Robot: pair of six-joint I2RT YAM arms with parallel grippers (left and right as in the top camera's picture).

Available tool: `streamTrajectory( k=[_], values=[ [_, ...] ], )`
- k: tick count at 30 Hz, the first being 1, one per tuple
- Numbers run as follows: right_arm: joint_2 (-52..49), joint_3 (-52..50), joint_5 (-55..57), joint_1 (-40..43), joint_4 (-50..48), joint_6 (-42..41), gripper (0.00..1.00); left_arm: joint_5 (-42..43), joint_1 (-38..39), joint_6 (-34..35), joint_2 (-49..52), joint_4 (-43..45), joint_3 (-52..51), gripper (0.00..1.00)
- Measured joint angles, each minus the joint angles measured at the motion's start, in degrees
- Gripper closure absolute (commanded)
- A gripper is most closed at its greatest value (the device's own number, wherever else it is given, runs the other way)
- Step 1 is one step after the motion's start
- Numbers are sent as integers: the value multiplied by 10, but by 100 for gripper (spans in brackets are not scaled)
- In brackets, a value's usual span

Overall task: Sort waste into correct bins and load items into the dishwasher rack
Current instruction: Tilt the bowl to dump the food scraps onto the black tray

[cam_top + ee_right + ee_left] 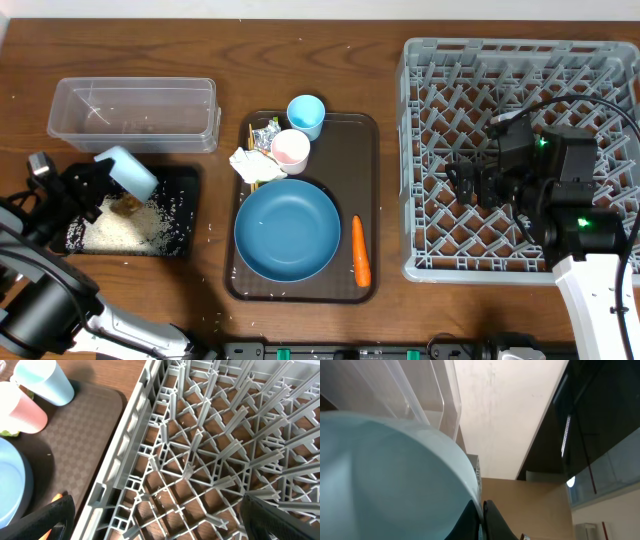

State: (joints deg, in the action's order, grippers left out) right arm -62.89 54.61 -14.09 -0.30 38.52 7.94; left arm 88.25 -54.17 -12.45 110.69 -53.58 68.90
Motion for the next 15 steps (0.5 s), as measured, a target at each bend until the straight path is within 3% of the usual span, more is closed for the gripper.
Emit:
streamTrajectory(
  k=[9, 15],
  values=[
    [0, 0, 0, 0, 0, 0, 1, 1, -1, 1, -7, 0, 0, 94],
    [0, 0, 0, 0, -2, 0, 1, 0, 22, 2, -97, 16, 19, 94]
  ],
)
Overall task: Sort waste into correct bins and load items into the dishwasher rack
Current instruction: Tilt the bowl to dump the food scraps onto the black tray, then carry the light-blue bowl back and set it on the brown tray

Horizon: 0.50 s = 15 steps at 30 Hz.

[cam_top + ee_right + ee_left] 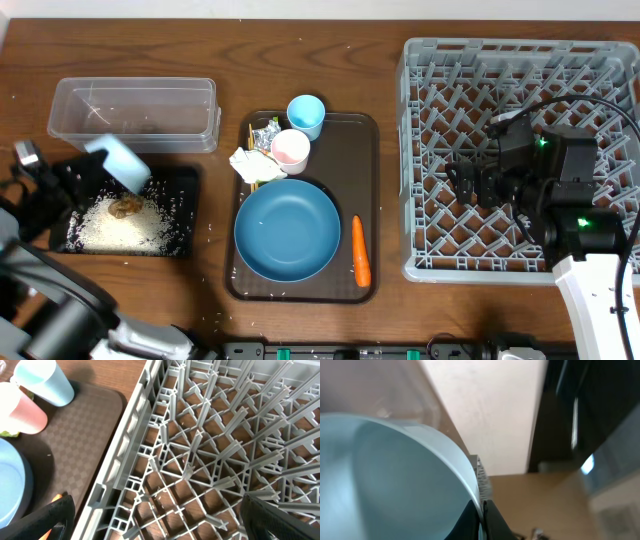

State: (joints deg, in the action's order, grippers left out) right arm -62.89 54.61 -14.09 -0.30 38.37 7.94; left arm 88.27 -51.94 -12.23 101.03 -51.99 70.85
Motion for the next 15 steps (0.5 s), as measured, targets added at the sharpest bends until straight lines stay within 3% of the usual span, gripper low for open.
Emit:
streamTrajectory(
  k=[5, 10, 15],
  values=[
    [0, 0, 0, 0, 0, 0, 1, -49, 72, 32, -117, 69, 34, 94],
    [0, 0, 0, 0, 0, 0, 1, -200, 208, 81, -209, 100, 39, 94],
    [0, 0, 0, 0, 1, 0, 1, -374, 372, 99, -232, 108, 39, 94]
  ],
)
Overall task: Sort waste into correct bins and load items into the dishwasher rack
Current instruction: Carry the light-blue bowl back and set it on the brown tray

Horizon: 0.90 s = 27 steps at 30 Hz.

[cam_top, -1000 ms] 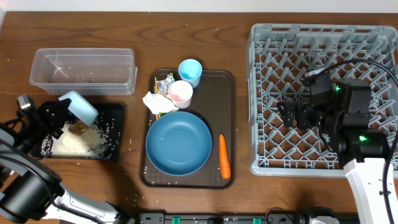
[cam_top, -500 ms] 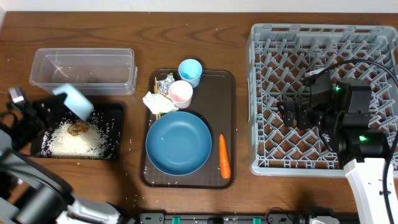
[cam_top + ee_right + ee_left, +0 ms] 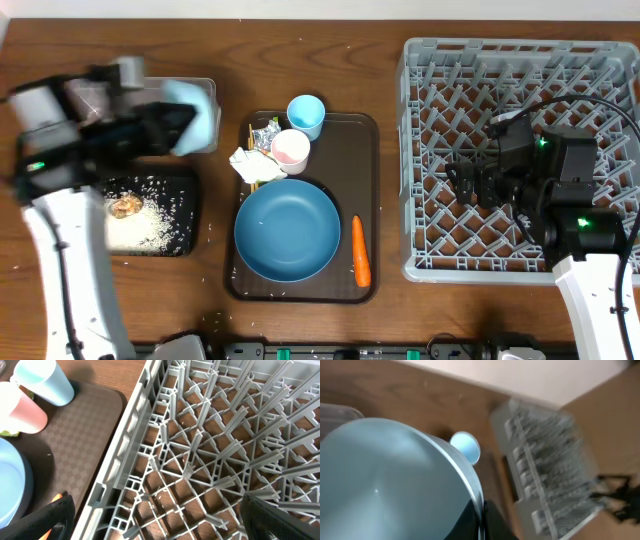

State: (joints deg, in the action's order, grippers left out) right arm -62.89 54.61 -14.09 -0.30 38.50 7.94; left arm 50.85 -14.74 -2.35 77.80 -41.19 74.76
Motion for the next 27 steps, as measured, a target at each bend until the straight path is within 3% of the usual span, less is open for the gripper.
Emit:
streamTrajectory(
  k=[6, 11, 18, 27],
  values=[
    [0, 0, 0, 0, 3, 0, 1, -204, 197, 9, 25, 9, 0, 94],
    [0, 0, 0, 0, 3, 0, 1, -319, 320, 9, 75, 39, 0, 94],
    [0, 0, 0, 0, 10, 0, 1, -397, 435, 8, 163, 94, 0, 94],
    [0, 0, 0, 0, 11, 0, 1, -458, 505, 1, 242, 142, 0, 94]
  ],
)
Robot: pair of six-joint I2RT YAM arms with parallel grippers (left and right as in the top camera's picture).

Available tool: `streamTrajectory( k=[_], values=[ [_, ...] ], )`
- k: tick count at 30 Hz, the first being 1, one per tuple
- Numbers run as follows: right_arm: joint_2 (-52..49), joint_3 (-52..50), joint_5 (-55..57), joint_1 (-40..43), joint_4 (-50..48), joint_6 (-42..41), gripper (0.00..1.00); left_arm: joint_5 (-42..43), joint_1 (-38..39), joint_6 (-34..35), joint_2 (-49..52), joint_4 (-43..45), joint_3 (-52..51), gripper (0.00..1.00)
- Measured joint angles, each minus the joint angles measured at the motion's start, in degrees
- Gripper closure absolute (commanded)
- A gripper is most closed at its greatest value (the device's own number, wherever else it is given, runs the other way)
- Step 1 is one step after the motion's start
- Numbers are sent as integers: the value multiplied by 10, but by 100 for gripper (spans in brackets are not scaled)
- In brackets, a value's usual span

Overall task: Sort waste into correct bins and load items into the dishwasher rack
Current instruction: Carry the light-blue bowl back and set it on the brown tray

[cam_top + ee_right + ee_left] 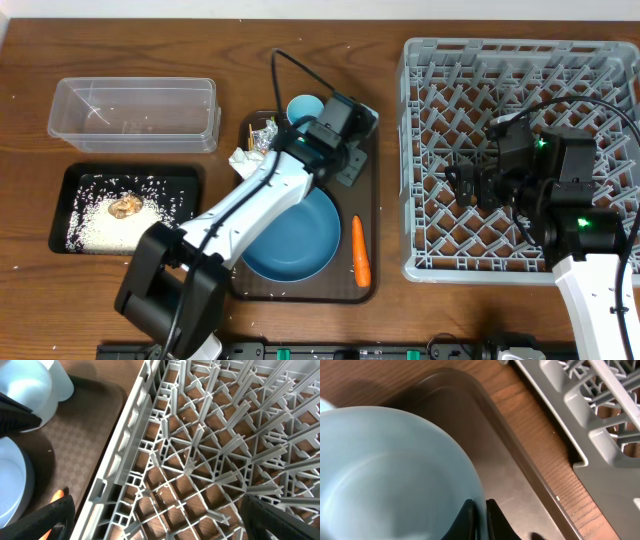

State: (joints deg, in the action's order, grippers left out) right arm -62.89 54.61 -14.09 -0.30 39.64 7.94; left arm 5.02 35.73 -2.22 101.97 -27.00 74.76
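Observation:
A light blue bowl (pixel 395 470) fills the left of the left wrist view, and my left gripper (pixel 480 506) is shut on its rim. The bowl hangs just over the right back part of the brown tray (pixel 366 205), near the grey dishwasher rack (pixel 420 60). It also shows top left in the right wrist view as the bowl (pixel 25 380). In the overhead view my left gripper (pixel 345 150) hides the bowl. My right gripper (pixel 160 520) is open and empty above the rack's floor.
On the tray lie a blue plate (pixel 290 240), a carrot (pixel 360 250), a blue cup (pixel 305 107) and crumpled wrappers (pixel 262 135). A clear bin (pixel 135 110) and a black tray of rice (pixel 72 182) stand at the left.
My left gripper, still shut on the bowl, has moved from over the clear bin at the left to over the brown tray beside the rack. The right arm has not moved.
The bowl was held tilted over the black tray, with rice and scraps lying below it. At the following moment it was still tilted there. Then it was over the clear bin, and now it is over the brown tray near the rack.

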Motion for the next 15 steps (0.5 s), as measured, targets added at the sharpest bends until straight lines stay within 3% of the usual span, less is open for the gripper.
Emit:
streamTrajectory(
  k=[15],
  values=[
    [0, 0, 0, 0, 0, 0, 1, -91, 23, -8, -27, 0, 2, 94]
  ],
)
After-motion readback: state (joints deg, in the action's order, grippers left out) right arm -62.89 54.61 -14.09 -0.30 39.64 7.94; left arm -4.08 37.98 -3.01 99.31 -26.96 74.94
